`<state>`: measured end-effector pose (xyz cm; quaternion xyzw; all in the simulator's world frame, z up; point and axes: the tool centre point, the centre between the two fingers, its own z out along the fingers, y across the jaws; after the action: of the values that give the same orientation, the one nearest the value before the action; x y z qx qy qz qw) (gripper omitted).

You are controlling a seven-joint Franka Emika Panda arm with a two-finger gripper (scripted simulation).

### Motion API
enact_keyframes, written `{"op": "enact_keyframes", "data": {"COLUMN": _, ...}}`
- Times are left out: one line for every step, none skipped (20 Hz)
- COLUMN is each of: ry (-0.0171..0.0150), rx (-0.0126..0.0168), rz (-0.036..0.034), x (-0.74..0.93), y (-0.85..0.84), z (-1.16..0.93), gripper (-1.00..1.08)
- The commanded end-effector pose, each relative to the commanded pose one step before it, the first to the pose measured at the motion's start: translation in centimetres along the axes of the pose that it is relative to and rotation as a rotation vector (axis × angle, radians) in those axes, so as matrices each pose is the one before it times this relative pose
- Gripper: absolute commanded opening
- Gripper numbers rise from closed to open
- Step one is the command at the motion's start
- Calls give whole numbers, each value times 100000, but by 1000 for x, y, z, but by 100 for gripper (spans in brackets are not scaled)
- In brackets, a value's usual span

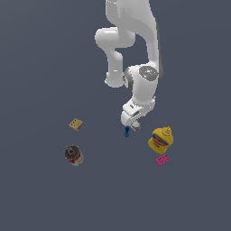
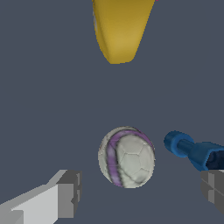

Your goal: Pick up a designated object from a clutter of objects.

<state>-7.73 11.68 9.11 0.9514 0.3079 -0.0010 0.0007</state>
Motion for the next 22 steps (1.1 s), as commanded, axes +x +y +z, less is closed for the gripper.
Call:
{"op": "enact_keyframes", "data": {"ry": 204, "rx": 46, "rz": -1344, "x": -115, "y": -316, "z": 345, "gripper": 100}}
{"op": "enact_keyframes", "data": {"ry": 16, "rx": 14, "rz": -194, "x": -21, "y": -49, "z": 55, "gripper": 100}}
{"op": "enact_keyframes", "data": {"ry": 6, "rx": 5, "rz": -69, "x": -6, "y": -18, "z": 18, "gripper": 100}}
{"op": "enact_keyframes", "data": {"ry": -114, "rx": 13, "rz": 373, "x": 22, "y": 72, "z": -83, "gripper": 100}}
{"op": "enact_keyframes", "data": {"ry": 0, "rx": 0, "rz": 0, "x": -2, "y": 0, "z": 27, "gripper": 100}}
{"op": "enact_keyframes", "data": {"ry": 0, "rx": 0, "rz": 0, "x": -5, "y": 0, "z": 81, "gripper": 100}}
{"op": "enact_keyframes", "data": {"ry": 0, "rx": 0, "rz": 0, "x": -8, "y": 0, "z": 135, "gripper": 100}}
{"op": "enact_keyframes", "data": {"ry": 12, "rx": 8, "rz": -47, "x": -4, "y": -20, "z": 185, "gripper": 100}}
{"op": "enact_keyframes", "data": {"ry": 0, "rx": 0, "rz": 0, "x": -13, "y": 0, "z": 241, "gripper": 100}}
{"op": "enact_keyframes", "data": {"ry": 13, "rx": 9, "rz": -46, "x": -8, "y": -19, "z": 289, "gripper": 100}}
{"op": "enact_keyframes", "data": {"ry": 0, "rx": 0, "rz": 0, "x": -17, "y": 1, "z": 343, "gripper": 100}}
{"op": "enact_keyframes", "data": {"ry": 19, "rx": 12, "rz": -65, "x": -7, "y": -26, "z": 386, "gripper": 100}}
{"op": "enact_keyframes", "data": {"ry": 14, "rx": 7, "rz": -46, "x": -10, "y": -17, "z": 436, "gripper": 100}}
{"op": "enact_keyframes", "data": {"ry": 0, "rx": 0, "rz": 0, "x": -17, "y": 5, "z": 488, "gripper": 100}}
{"op": "enact_keyframes", "data": {"ry": 19, "rx": 4, "rz": -66, "x": -3, "y": -22, "z": 475, "gripper": 100}}
{"op": "enact_keyframes", "data": {"ry": 0, "rx": 0, "rz": 0, "x": -10, "y": 8, "z": 428, "gripper": 100}}
{"op": "enact_keyframes", "data": {"ry": 16, "rx": -7, "rz": -67, "x": 4, "y": -21, "z": 367, "gripper": 100}}
{"op": "enact_keyframes", "data": {"ry": 0, "rx": 0, "rz": 0, "x": -5, "y": 9, "z": 323, "gripper": 100}}
{"op": "enact_keyframes", "data": {"ry": 7, "rx": -16, "rz": -46, "x": 4, "y": -12, "z": 266, "gripper": 100}}
{"op": "enact_keyframes", "data": {"ry": 0, "rx": 0, "rz": 0, "x": -2, "y": 8, "z": 222, "gripper": 100}}
{"op": "enact_keyframes", "data": {"ry": 0, "rx": 0, "rz": 0, "x": -2, "y": 7, "z": 172, "gripper": 100}}
{"op": "enact_keyframes", "data": {"ry": 2, "rx": -25, "rz": -42, "x": 7, "y": -14, "z": 117, "gripper": 100}}
